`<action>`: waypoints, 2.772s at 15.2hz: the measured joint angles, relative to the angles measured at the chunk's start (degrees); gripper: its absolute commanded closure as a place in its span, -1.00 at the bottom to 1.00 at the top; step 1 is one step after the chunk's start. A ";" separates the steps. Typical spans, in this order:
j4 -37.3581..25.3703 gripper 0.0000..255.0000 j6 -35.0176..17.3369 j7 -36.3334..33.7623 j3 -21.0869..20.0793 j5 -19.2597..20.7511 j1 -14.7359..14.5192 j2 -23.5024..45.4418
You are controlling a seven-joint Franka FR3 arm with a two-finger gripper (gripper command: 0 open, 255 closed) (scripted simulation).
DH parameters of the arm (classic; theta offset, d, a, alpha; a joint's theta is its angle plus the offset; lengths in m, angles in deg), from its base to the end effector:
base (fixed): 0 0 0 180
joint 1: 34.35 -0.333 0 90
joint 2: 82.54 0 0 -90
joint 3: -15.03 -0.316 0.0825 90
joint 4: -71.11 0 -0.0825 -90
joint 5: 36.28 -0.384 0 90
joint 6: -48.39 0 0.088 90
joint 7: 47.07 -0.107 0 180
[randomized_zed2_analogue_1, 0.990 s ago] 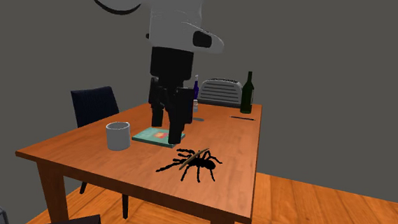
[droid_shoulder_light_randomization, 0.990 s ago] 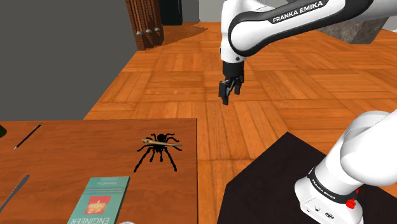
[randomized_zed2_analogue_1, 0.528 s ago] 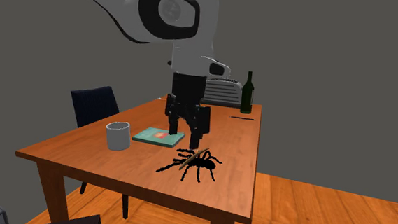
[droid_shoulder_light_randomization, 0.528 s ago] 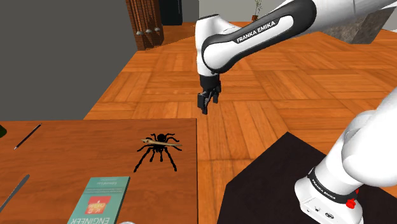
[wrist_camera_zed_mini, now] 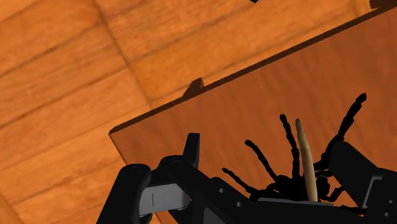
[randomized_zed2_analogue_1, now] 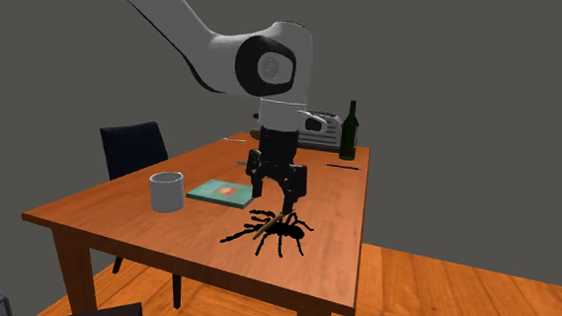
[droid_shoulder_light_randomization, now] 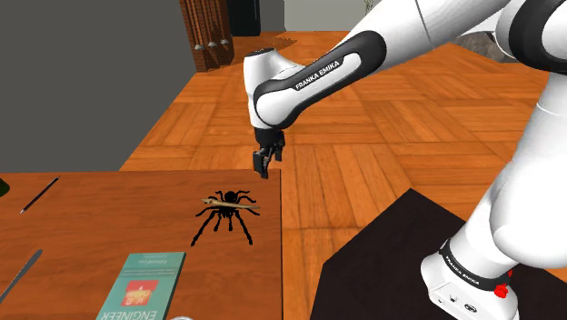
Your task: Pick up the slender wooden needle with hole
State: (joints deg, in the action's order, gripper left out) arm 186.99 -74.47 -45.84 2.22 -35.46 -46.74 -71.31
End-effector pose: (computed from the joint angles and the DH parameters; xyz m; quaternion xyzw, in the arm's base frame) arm 0.5248 0.2428 0.3505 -0.9722 -0.2311 0.0371 0.0083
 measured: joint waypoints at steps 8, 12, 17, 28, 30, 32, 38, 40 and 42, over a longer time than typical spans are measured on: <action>-13.69 -1.00 -1.93 -0.25 -1.70 4.00 -4.74 15.11; -23.67 -1.00 -1.04 -0.07 -2.01 6.15 -7.92 24.01; -26.33 -1.00 -2.25 0.16 -1.92 7.04 -9.05 27.78; -26.14 1.00 -4.66 -0.01 -1.79 7.42 -9.42 29.42; -25.85 1.00 -4.88 -0.04 -1.77 7.42 -9.37 29.26; -26.01 1.00 -4.73 0.00 -1.78 7.43 -9.37 29.32; -26.30 1.00 -2.00 0.26 -1.99 6.98 -8.96 27.47; -26.85 1.00 -0.87 0.30 -2.12 6.81 -8.93 26.86; -26.98 1.00 0.12 0.40 -2.27 6.61 -8.82 26.00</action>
State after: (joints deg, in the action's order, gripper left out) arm 160.01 -74.35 -45.44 -0.05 -28.85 -55.56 -45.32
